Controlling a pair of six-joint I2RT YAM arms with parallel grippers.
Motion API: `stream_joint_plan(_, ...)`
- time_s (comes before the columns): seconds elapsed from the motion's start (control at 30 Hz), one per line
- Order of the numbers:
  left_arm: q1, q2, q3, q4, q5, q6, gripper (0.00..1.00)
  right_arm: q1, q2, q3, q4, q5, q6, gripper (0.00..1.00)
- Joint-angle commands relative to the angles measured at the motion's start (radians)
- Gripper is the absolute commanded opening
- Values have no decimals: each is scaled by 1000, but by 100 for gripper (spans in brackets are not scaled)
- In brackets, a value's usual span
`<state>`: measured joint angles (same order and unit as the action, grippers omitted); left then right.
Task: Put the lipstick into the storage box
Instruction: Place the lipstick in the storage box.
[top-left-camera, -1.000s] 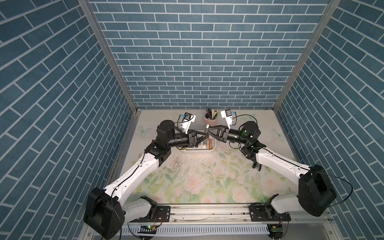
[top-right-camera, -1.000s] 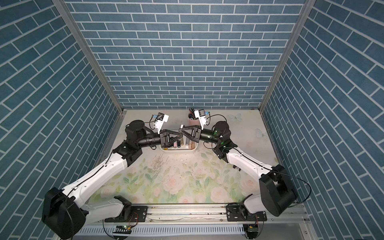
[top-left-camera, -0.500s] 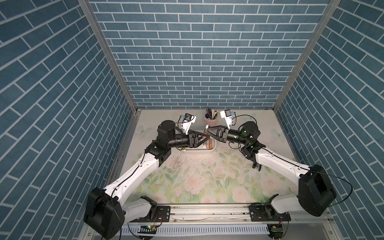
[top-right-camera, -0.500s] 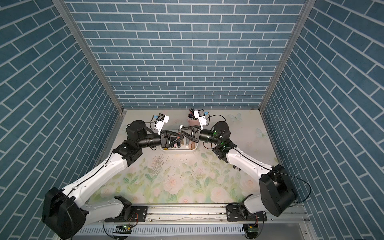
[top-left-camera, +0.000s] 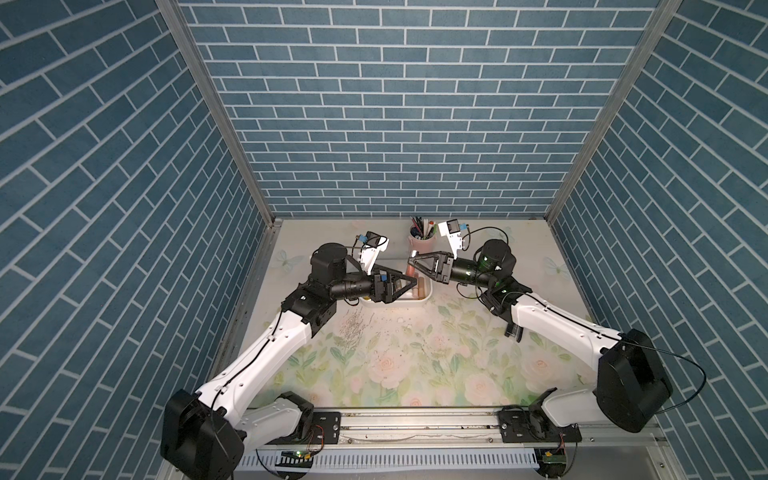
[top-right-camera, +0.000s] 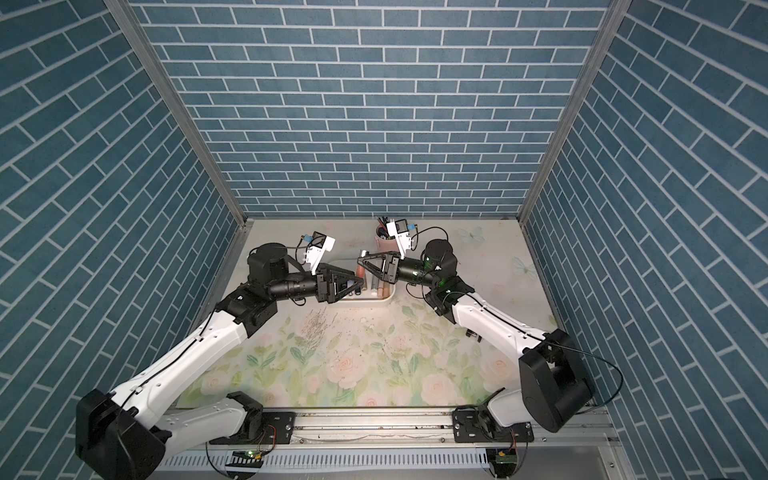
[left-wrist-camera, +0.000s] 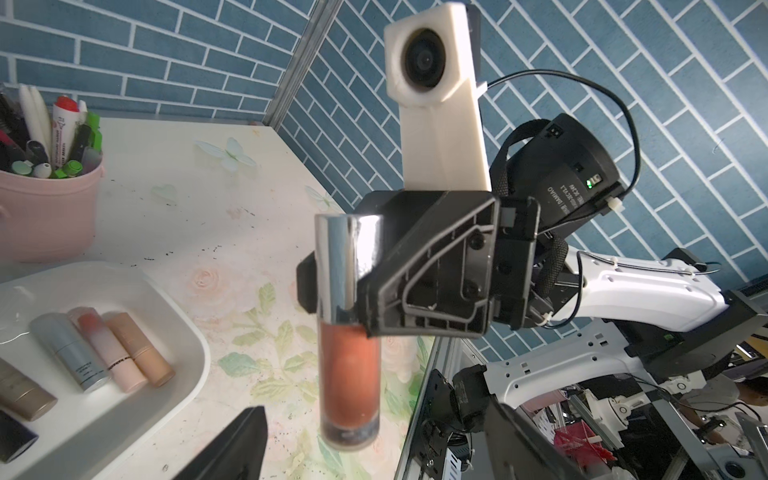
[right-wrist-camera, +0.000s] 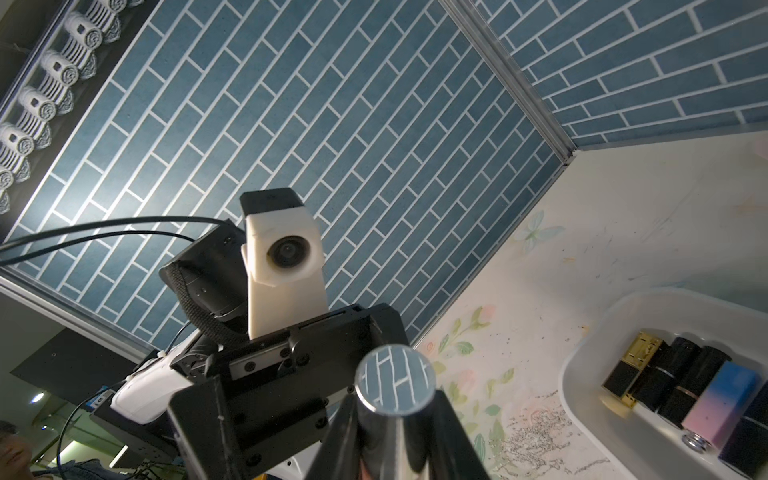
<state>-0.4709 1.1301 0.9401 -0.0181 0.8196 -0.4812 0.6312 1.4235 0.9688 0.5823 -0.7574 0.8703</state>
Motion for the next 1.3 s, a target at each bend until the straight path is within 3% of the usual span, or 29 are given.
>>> stream_joint_plan(0.0, 19, -35, -1, -67, -34, 56, 88, -7, 20, 55, -110, 56, -90, 8)
stream_joint_plan(0.1, 33, -64, -17, -113, -110, 64, 88, -6, 43, 100, -237, 132, -145, 8)
stream_joint_plan(0.23, 43, -107, -21, -225, -335, 86, 89, -14, 101, 170, -428, 253, -192, 9)
stream_joint_plan(0.53, 44, -171, -74, -374, -730, 76, 90, -17, 254, 275, -587, 330, -245, 8)
stream_joint_plan(0.8, 46, -207, -151, -376, -799, 71, 93, -15, 380, 355, -653, 359, -288, 8)
stream_joint_plan(1.27, 46, -197, -239, -357, -801, 66, 93, -2, 524, 448, -682, 390, -313, 7)
